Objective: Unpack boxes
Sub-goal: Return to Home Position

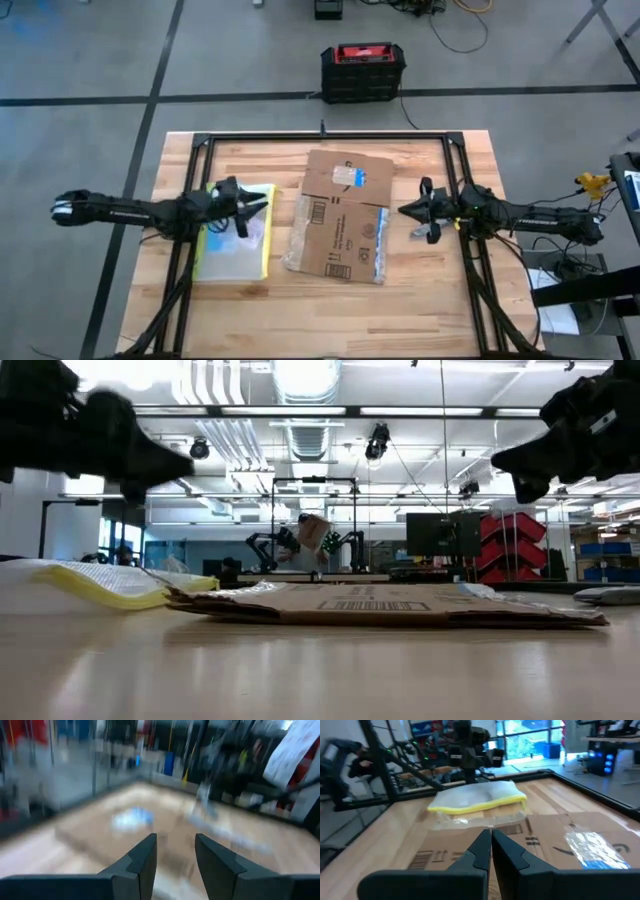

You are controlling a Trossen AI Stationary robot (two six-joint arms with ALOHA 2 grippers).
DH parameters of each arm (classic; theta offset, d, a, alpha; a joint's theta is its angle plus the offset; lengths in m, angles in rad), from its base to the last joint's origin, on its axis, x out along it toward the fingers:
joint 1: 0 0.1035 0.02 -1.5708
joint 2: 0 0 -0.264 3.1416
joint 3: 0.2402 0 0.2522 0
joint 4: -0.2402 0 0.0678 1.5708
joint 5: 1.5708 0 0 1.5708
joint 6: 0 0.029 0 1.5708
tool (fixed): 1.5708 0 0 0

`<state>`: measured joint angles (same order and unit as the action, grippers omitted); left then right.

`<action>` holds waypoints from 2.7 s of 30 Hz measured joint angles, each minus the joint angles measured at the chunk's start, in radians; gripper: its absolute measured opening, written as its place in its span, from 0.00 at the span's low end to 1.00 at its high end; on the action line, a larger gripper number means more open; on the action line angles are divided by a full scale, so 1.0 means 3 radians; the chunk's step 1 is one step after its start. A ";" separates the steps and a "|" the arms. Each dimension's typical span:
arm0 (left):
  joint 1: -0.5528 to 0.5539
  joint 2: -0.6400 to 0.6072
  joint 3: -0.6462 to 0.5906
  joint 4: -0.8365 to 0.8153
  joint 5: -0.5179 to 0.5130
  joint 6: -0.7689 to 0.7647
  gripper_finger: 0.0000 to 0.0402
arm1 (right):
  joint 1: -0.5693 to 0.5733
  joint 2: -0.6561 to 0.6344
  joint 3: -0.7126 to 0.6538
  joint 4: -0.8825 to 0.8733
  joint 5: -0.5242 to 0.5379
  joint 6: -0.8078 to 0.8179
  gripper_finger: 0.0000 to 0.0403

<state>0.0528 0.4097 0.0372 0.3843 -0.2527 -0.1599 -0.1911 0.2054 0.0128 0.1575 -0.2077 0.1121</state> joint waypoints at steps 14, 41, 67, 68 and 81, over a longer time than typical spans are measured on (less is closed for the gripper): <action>-0.0008 -0.1366 -0.0093 -0.1128 0.0359 0.0316 0.30 | -0.0019 -0.0007 -0.0004 -0.0396 0.0086 0.0434 0.00; -0.0008 -0.0942 -0.0083 -0.1207 0.0492 0.0818 0.30 | -0.0019 0.0001 -0.0006 -0.0403 0.0085 0.0383 0.00; -0.0008 -0.0513 -0.0083 -0.1208 0.0492 0.0816 0.30 | -0.0019 0.0004 -0.0008 -0.0404 0.0085 0.0380 0.00; -0.0008 -0.0504 -0.0083 -0.1208 0.0492 0.0816 0.30 | -0.0019 0.0011 -0.0008 -0.0404 0.0085 0.0380 0.00; -0.0008 -0.0409 -0.0083 -0.1209 0.0493 0.0816 0.30 | 0.0428 -0.0186 -0.0009 -0.0420 0.0219 0.0376 0.00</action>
<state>0.0505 0.2869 0.0124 0.0216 -0.1049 0.0849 -0.0625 0.1497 0.0101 0.0315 -0.1419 0.2249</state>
